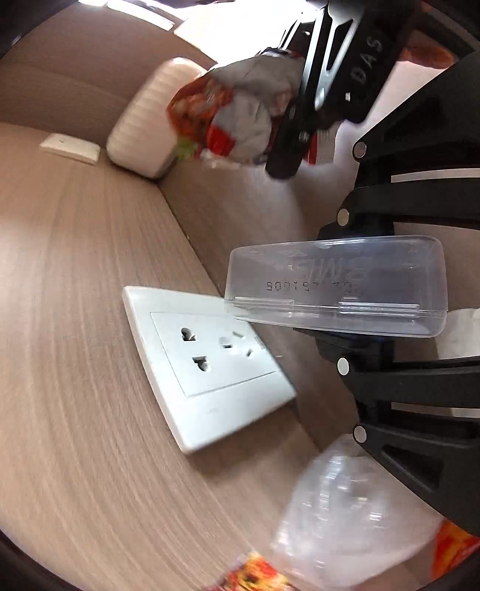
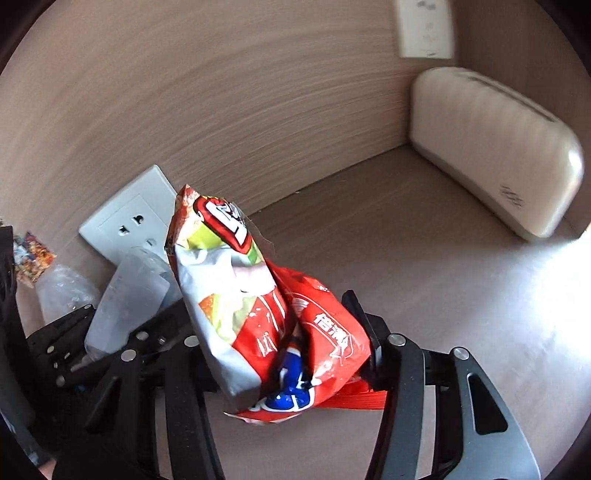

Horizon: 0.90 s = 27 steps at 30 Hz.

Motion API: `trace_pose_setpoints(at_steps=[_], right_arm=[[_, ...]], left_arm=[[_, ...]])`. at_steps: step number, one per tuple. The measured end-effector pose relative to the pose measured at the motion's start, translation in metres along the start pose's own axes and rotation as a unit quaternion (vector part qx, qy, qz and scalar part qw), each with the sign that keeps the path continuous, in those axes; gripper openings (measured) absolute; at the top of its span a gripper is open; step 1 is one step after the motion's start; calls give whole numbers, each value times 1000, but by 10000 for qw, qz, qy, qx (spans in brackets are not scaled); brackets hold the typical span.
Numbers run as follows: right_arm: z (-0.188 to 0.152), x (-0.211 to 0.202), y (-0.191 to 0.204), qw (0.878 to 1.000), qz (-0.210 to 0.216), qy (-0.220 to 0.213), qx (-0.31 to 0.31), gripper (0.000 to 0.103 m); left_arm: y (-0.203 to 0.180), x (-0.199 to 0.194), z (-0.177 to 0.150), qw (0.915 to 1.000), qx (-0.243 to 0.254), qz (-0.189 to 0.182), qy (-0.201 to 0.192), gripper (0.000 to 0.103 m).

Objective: Collect trash
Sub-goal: 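Grasp the clear plastic box with the left tool while the right tool grasps the red chip bag, then carry the plastic box and chip bag over the white bin and open both tools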

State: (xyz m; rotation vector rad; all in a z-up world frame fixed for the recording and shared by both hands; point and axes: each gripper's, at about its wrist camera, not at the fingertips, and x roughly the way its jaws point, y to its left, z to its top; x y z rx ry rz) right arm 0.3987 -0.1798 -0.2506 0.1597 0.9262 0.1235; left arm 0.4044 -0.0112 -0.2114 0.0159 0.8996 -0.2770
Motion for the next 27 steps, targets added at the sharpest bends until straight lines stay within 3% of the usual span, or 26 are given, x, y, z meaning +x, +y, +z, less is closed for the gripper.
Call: trace_pose_setpoints(at_steps=[9, 16, 27], right_arm=[[-66, -102, -42, 9983, -189, -369, 403, 54], [-115, -175, -85, 9935, -614, -460, 837, 54], [-231, -275, -148, 9788, -1194, -361, 1623, 55]], left_arm=[[-33, -76, -40, 9977, 120, -636, -200, 30], [-99, -109, -80, 9910, 496, -1241, 16, 30], [-231, -139, -179, 9640, 1533, -2083, 625, 31]])
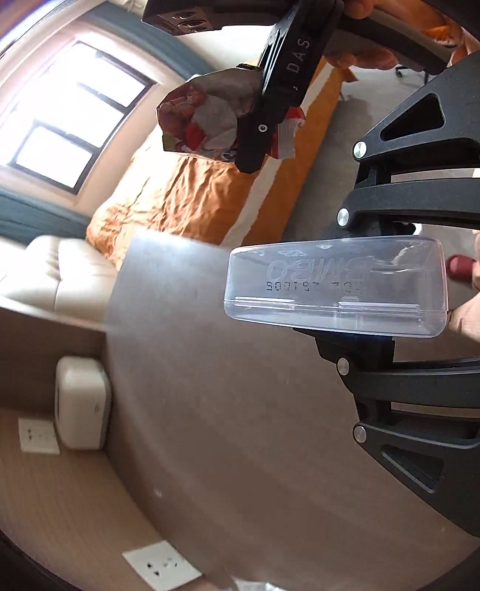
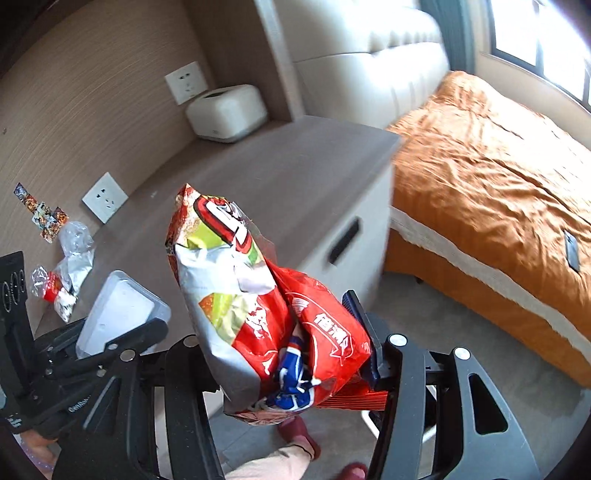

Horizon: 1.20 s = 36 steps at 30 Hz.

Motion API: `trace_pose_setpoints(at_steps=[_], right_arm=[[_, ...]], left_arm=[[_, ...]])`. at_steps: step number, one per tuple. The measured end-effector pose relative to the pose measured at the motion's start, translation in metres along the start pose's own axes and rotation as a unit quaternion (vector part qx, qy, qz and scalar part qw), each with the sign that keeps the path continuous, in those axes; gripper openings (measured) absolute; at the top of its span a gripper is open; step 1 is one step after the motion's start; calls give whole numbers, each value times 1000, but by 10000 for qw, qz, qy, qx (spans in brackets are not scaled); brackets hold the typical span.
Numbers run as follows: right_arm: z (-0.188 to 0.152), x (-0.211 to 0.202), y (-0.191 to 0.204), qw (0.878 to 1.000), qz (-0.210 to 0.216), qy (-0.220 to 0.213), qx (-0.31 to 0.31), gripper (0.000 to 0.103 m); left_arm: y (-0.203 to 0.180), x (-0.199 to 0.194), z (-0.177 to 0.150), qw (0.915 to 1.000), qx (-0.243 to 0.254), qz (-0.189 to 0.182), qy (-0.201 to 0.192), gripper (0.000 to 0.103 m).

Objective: Collect trash
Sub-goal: 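Carry the plastic box and chip bag over the white bin and open both tools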

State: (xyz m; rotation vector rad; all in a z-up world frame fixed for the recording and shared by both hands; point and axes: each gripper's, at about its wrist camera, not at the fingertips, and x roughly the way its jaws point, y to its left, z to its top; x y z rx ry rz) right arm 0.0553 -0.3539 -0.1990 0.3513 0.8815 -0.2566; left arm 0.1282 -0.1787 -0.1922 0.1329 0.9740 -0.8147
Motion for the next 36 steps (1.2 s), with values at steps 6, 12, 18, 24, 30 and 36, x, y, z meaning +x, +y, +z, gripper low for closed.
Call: trace_pose_setpoints(at_steps=[6, 12, 18, 24, 30, 36], right_arm=[[-43, -42, -53, 9989, -318, -8, 349, 55], [-86, -58, -107, 9942, -576, 193, 893, 55], [-123, -30, -149, 9854, -821, 555, 1384, 56], [-159, 29, -188, 9749, -1014, 886, 1776, 56], [-203, 112, -222, 9652, -1097, 1267, 2008, 56], [-252, 194, -254, 9577, -988, 1603, 2174, 95]], left_arm=[[-79, 25, -35, 9981, 464, -284, 281, 31], [-140, 68, -69, 9914, 973, -578, 656, 31], [-179, 130, -100, 9808, 1370, -874, 1081, 31], [-192, 211, -135, 9685, 1670, -1140, 1456, 31], [-186, 297, -179, 9582, 1792, -1375, 1755, 31], [-173, 375, -215, 9491, 1883, -1595, 1957, 98]])
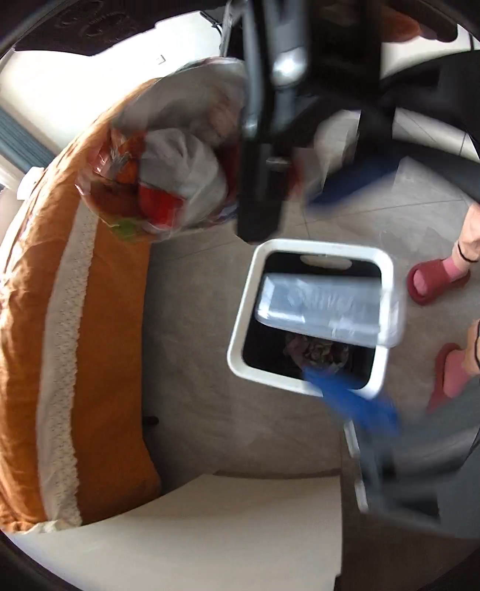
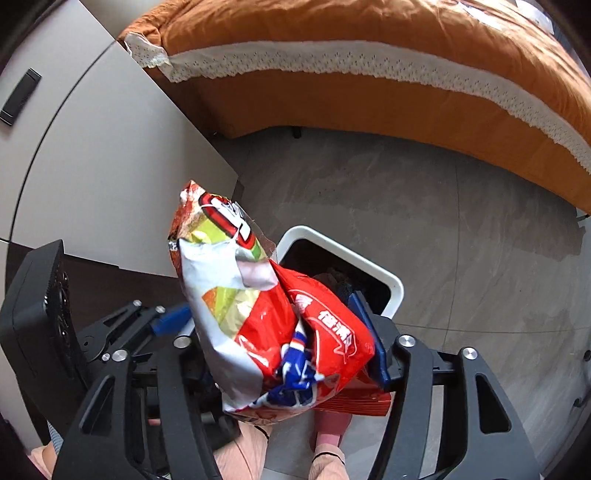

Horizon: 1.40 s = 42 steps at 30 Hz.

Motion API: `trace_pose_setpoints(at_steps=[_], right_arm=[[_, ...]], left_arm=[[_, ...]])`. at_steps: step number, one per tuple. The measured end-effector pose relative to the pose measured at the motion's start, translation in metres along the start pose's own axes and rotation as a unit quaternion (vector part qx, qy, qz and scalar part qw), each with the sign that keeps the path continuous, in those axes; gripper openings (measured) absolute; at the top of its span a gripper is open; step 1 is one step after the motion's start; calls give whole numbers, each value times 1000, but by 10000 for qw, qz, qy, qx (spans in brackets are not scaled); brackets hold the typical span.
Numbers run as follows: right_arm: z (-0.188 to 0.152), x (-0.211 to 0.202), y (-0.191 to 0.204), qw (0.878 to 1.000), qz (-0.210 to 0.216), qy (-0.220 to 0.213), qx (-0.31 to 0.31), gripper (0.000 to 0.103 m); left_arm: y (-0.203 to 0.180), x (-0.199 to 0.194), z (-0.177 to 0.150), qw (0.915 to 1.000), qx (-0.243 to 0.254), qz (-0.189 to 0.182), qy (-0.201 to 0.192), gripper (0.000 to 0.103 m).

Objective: Collect trash
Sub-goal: 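Carry the plastic box and chip bag over the white bin and open both tools, then move both open tools back toward the plastic bags on the desk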

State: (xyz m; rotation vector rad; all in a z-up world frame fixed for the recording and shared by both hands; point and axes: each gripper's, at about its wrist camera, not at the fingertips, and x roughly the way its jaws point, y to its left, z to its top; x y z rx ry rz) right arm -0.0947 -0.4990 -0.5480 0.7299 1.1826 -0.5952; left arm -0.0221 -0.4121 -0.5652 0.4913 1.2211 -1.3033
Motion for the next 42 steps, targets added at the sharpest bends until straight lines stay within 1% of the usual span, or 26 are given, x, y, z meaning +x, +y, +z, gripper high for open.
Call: trace_pose_setpoints(at_steps=[1, 4, 5, 7, 9, 10, 11, 14, 15, 17, 20, 21, 23, 25, 28, 30, 33, 35, 36, 38, 42], right_arm=[[-3, 11, -3, 10000, -54, 14, 27, 98], [-10, 42, -16, 9995, -243, 165, 66, 98], [-12, 46, -19, 9994, -335, 5, -9, 98], [-16, 48, -24, 9992, -375, 70, 81, 98], [-16, 40, -22, 9991, -408, 56, 115, 98], [-16, 34, -21, 9991, -411, 44, 118, 98], [-16, 27, -20, 9990, -351, 171, 199, 98], [-15, -3, -8, 9993, -307, 54, 220, 98], [-14, -20, -3, 9994, -253, -9, 218, 98], [-12, -44, 5, 9995, -178, -152, 209, 98], [-7, -99, 25, 9987, -83, -501, 79, 98], [-6, -114, 30, 9980, -60, -623, 35, 98], [-4, -147, 43, 9961, -21, -880, -86, 98], [-3, -185, 57, 9926, 26, -1192, -235, 98], [-3, -230, 75, 9870, 126, -1550, -408, 98], [-2, -252, 84, 9829, 188, -1753, -524, 98], [1, -284, 101, 9757, 293, -2034, -753, 98], [3, -300, 112, 9715, 380, -2163, -895, 98], [5, -309, 122, 9683, 447, -2238, -1019, 98], [9, -319, 135, 9635, 546, -2326, -1204, 98], [18, -336, 178, 9515, 903, -2434, -1648, 98]], left_arm=[[6, 14, -2, 10000, -21, -34, 24, 98], [16, 40, -6, 9998, -49, 56, 205, 98], [18, 43, -8, 9997, -51, 77, 224, 98], [20, 46, -10, 9995, -49, 109, 293, 98], [20, 44, -9, 9993, 9, 186, 334, 98], [19, 37, -9, 9992, 11, 197, 355, 98], [18, 29, -8, 9992, -17, 187, 361, 98], [15, -2, -4, 9993, -93, 248, 267, 98], [13, -15, -3, 9993, -102, 283, 212, 98], [7, -47, 2, 9992, -129, 386, 17, 98], [-7, -101, 12, 9980, -214, 499, -334, 98], [-12, -123, 16, 9969, -260, 559, -482, 98], [-21, -155, 21, 9949, -309, 627, -724, 98], [-30, -191, 28, 9910, -388, 831, -977, 98], [-39, -236, 33, 9853, -519, 974, -1303, 98], [-45, -264, 36, 9814, -595, 1032, -1505, 98], [-52, -307, 37, 9720, -696, 1200, -1896, 98], [-55, -338, 37, 9621, -819, 1414, -2182, 98], [-56, -348, 37, 9585, -879, 1488, -2268, 98], [-54, -374, 34, 9482, -1083, 1657, -2483, 98], [-41, -421, 27, 9272, -1459, 1993, -2815, 98]])
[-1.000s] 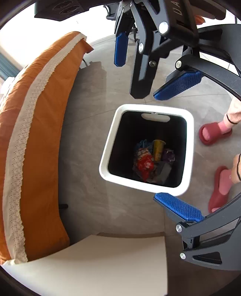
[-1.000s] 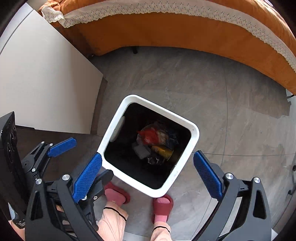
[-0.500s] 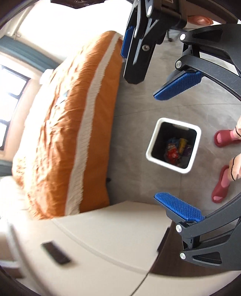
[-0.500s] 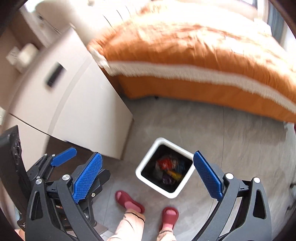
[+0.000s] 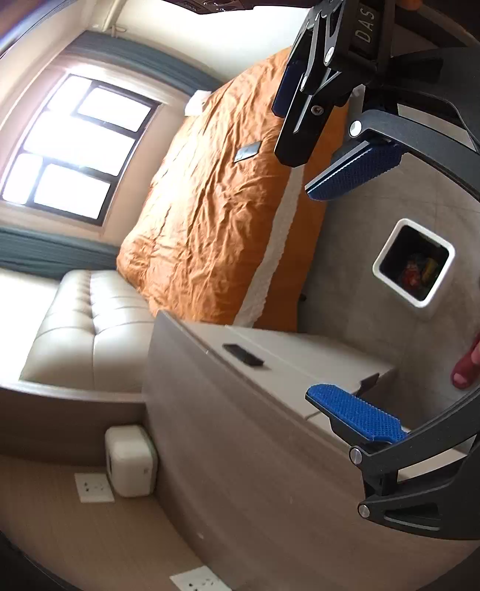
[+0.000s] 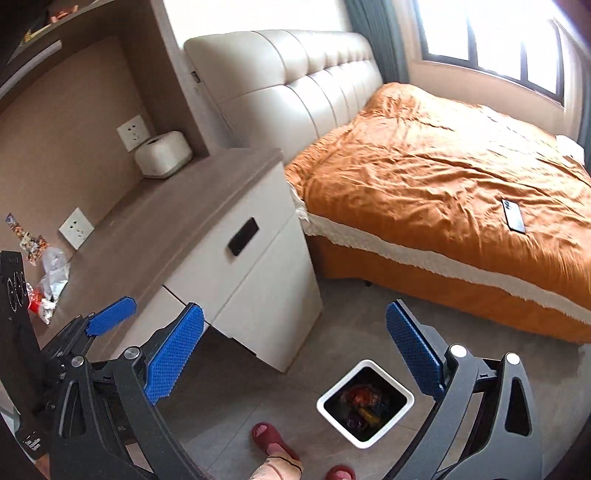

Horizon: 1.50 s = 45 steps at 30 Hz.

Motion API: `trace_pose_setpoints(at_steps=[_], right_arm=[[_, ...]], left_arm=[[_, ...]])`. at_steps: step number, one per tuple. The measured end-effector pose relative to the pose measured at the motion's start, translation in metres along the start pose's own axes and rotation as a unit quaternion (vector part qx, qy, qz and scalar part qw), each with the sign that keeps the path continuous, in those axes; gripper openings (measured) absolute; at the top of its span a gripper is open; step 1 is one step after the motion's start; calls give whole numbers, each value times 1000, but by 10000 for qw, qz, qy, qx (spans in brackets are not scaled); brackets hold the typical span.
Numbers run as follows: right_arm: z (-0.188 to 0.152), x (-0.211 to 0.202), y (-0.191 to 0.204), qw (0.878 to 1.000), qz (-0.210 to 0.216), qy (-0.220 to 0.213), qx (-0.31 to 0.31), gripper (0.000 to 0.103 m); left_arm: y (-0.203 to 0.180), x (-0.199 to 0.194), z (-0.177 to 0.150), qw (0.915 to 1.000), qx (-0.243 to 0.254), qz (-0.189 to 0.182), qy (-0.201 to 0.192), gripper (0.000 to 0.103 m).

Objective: Collect trash
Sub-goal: 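Move both open tools back toward the plastic bags on the desk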

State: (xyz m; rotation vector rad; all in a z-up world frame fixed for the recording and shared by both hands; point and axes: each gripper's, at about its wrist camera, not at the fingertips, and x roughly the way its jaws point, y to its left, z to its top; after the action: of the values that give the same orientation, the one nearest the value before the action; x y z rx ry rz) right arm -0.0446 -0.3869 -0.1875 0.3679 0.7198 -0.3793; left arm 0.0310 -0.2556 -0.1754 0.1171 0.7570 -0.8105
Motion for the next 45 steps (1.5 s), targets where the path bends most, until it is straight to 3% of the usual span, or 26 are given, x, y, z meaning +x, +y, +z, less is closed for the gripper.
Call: trace_pose_setpoints(at_steps=[6, 12, 24, 34, 45], right_arm=[[36, 12, 57, 9964, 656, -161, -514, 98], [61, 29, 112, 9884, 1192, -147, -927, 98], [80, 67, 218, 9654, 2040, 68, -1624, 98], [71, 100, 307, 9375, 2546, 342, -2346, 98], [35, 156, 420, 8982, 2927, 772, -3187, 98]], left_arm=[[48, -31, 22, 9971, -297, 602, -355, 98], [102, -57, 33, 9886, -674, 1221, -565, 98], [198, -101, 32, 9607, -1466, 2206, -829, 98], [268, -120, 14, 9313, -1859, 3024, -813, 98], [349, -117, -13, 9128, -1946, 3567, -402, 98]])
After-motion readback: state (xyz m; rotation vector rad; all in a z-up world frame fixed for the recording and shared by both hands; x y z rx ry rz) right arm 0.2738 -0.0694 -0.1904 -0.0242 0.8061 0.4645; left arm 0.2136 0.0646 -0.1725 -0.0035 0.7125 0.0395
